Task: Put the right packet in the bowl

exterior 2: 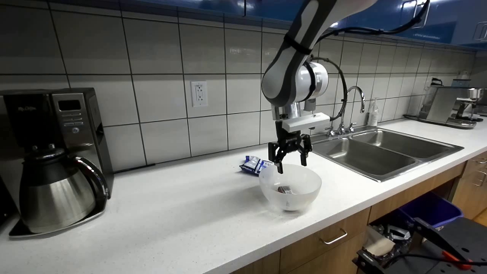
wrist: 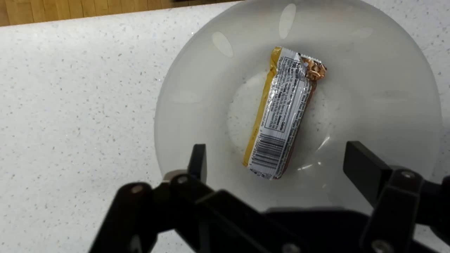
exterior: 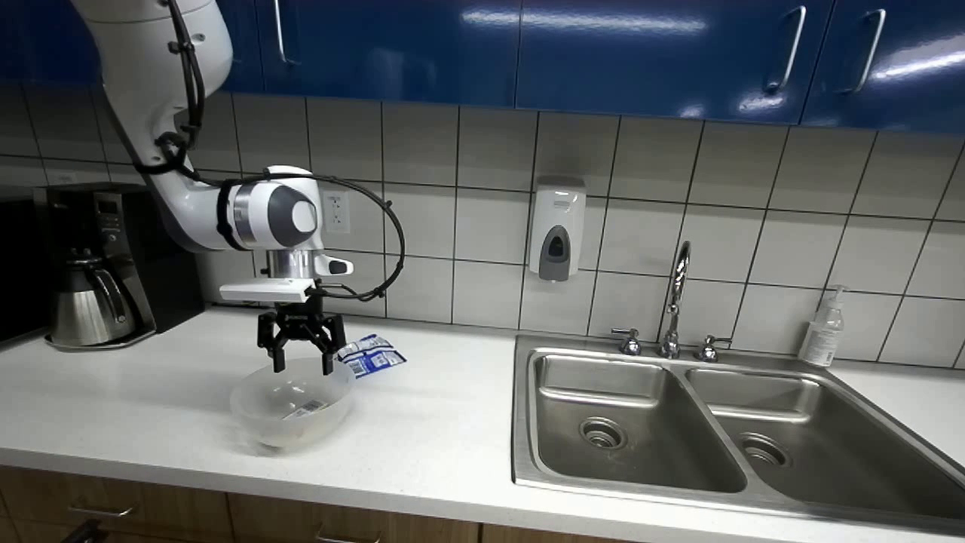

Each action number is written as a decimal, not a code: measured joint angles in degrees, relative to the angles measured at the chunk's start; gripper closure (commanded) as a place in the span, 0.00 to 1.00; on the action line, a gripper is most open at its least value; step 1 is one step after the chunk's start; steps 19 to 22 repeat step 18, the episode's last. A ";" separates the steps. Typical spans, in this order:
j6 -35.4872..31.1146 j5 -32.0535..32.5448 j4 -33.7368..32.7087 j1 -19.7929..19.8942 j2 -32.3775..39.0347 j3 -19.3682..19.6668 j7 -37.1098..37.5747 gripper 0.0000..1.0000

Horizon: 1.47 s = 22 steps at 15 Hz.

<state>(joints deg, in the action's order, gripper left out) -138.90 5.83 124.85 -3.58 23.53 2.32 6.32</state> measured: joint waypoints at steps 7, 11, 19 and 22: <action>0.35 1.08 9.03 -0.61 -12.01 -0.10 0.64 0.00; 0.36 1.08 15.71 -0.60 -19.17 -0.11 1.84 0.00; 1.06 1.05 22.93 -0.50 -28.00 -0.20 3.38 0.00; 1.06 1.05 22.93 -0.50 -28.00 -0.20 3.38 0.00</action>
